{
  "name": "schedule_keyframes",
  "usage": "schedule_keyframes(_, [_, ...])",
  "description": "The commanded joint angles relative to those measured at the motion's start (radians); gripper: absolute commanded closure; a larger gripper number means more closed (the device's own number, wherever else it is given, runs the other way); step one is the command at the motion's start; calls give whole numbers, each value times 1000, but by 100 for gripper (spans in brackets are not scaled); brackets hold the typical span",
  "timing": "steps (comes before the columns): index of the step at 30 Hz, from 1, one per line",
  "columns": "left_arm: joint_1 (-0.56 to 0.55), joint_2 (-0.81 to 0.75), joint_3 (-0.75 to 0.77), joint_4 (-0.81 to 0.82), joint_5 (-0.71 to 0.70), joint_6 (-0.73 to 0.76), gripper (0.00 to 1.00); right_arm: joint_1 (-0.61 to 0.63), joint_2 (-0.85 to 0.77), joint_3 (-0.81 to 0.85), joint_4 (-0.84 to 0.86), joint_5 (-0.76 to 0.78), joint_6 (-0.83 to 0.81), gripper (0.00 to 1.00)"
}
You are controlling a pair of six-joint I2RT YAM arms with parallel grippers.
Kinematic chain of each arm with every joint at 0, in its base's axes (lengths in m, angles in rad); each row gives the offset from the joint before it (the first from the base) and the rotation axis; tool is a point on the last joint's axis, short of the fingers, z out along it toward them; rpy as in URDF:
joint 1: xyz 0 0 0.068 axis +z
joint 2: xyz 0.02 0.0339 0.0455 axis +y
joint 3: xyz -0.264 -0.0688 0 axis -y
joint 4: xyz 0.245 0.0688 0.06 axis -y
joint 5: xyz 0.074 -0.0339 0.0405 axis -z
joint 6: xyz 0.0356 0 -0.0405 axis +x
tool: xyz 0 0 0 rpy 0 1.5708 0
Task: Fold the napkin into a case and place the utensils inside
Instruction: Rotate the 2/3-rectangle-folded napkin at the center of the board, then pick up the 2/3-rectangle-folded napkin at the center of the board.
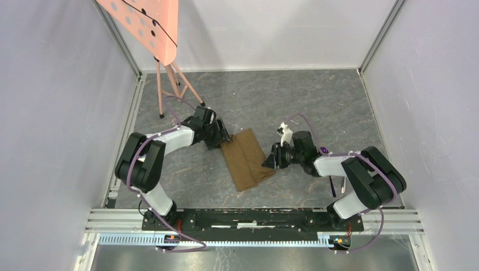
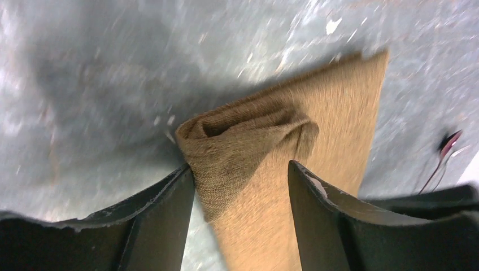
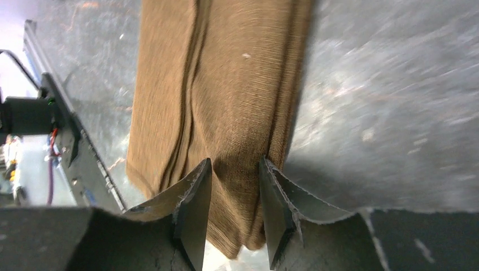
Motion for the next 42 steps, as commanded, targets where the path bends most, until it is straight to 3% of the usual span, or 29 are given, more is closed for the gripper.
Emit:
schedule_keyframes(1, [-12,122,145,35,12,32,32,120,-44,-103,176,1,174,58])
schedule_keyframes(3, [-21,151,202,8,13,69,31,200,-66,-127,232,14,239,57])
schedule_keyframes(6, [-38,127,261,-70,-24,133,28,215,-122,-123,197,26,229,50])
schedule_keyframes(10, [-70,-1,232,-183,-111,180,23,135,-248,-30,-146,149,3,30])
schedule_keyframes(14, [-104,-167,45,-189,-32,93,18,7,-339,11,-318,262,-122,12])
schedule_keyframes(18, [-278,-368,-66,-265,-139,-28,17,-64,-347,57,-442,343,-161,2])
schedule_keyframes(22, [-572,-488,-59,-355,-372,-248,17,-125,-329,75,-496,349,-127,2])
schedule_keyframes(25, [-745,-416,10,-402,-469,-316,24,-164,-346,41,-475,314,-103,2])
schedule_keyframes(29, [-865,-182,175,-484,-522,-293,25,-191,-361,-11,-436,269,-95,2])
schedule_keyframes(38, [-902,101,416,-620,-594,-228,31,-206,-454,-86,-464,296,-141,2])
schedule_keyframes(42, [-903,159,457,-625,-585,-210,40,-207,-493,-112,-457,299,-149,2])
